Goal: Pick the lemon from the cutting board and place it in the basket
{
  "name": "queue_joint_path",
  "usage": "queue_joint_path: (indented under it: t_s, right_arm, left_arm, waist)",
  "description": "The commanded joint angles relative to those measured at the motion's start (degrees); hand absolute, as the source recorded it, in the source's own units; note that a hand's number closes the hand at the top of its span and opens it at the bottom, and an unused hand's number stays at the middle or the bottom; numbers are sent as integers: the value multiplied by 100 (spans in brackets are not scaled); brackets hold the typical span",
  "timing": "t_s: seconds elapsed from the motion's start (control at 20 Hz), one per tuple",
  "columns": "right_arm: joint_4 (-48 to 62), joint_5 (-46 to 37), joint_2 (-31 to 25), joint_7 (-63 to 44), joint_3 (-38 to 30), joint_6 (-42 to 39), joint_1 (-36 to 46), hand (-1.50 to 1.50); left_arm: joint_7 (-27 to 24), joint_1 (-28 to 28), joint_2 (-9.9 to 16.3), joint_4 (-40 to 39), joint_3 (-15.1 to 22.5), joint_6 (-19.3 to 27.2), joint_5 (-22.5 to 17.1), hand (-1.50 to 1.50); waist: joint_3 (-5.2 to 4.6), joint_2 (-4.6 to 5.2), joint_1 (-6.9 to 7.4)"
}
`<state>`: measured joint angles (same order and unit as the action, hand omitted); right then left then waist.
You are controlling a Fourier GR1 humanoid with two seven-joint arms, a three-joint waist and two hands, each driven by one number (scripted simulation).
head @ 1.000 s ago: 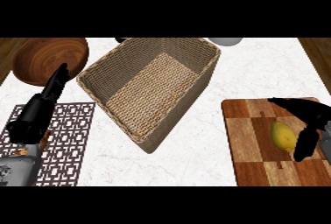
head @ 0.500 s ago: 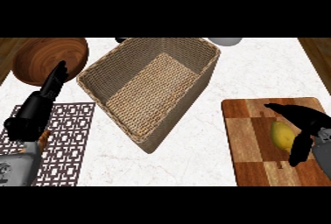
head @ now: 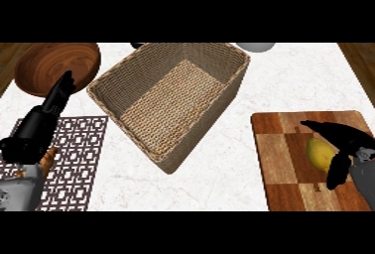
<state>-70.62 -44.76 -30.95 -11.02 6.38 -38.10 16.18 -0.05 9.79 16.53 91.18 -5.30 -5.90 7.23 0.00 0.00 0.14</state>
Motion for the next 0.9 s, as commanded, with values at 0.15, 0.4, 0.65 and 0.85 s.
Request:
queue_joint_path:
  t_s: [0.15,0.4,0.65,0.85]
  right_arm:
    - [843,-445,131,605,-140,431,61,150]
    - [942,-544,177,913,-125,644,-10,150]
    - [1247,-806,186,1169,-107,853,370,150]
    - [885,-1065,702,417,-82,1484,-19,150]
  left_arm:
    - [-90,220,-14,-353,-167,-187,35,0]
    - [315,415,-44,0,-211,-121,26,0]
    - [162,38,-298,155,41,-65,202,0]
    - [305,8,-232,267,-41,-93,183,0]
  waist:
    - [1,6,-1]
    - [2,6,1]
    - [2,3,25]
    - [0,-11,-1]
